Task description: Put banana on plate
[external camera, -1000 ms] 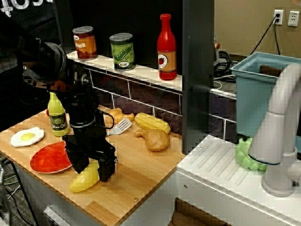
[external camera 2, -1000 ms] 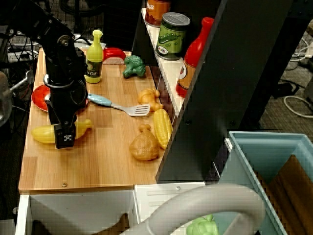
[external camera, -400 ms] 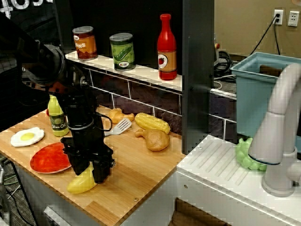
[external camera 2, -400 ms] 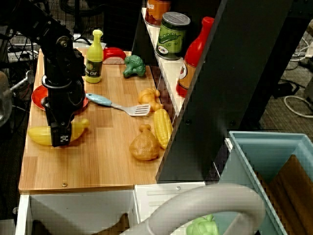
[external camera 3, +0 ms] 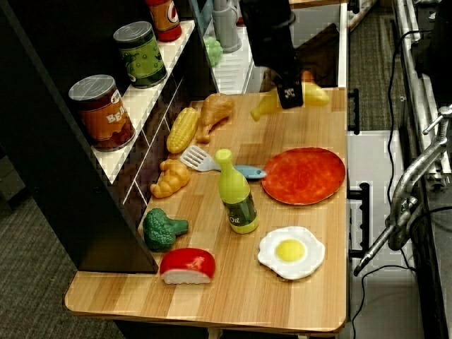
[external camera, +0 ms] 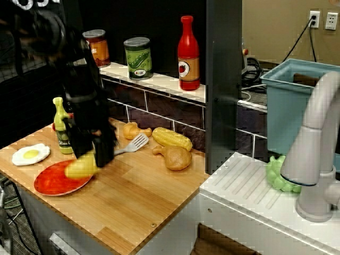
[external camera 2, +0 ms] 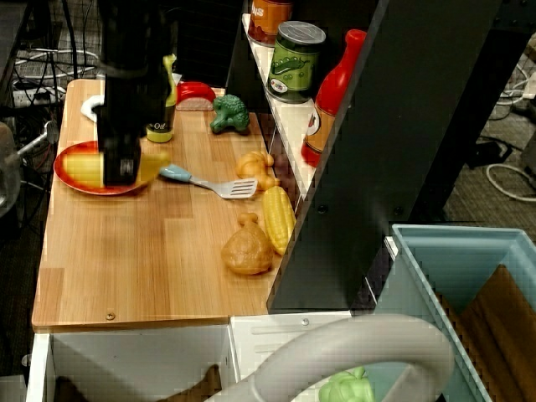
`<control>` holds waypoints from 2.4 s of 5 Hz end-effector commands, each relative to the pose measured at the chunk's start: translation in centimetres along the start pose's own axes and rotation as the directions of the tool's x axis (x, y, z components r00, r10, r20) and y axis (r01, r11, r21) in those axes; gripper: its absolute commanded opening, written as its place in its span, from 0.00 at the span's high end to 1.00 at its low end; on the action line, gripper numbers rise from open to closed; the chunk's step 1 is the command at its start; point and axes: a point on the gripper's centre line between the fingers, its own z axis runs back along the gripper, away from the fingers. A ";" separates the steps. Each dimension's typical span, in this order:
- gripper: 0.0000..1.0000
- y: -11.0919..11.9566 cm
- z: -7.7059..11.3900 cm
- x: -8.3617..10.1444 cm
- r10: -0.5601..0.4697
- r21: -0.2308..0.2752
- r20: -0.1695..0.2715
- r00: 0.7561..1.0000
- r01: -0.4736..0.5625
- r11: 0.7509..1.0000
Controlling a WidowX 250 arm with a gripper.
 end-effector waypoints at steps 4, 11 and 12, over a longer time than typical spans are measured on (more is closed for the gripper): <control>1.00 7.0 0.6 -2.1 -0.080 0.067 0.011 0.997 0.079 0.995; 0.00 7.6 -3.3 -1.2 -0.050 0.122 -0.030 0.998 0.053 0.991; 0.00 7.6 -3.3 -1.2 -0.050 0.122 -0.030 0.998 0.053 0.991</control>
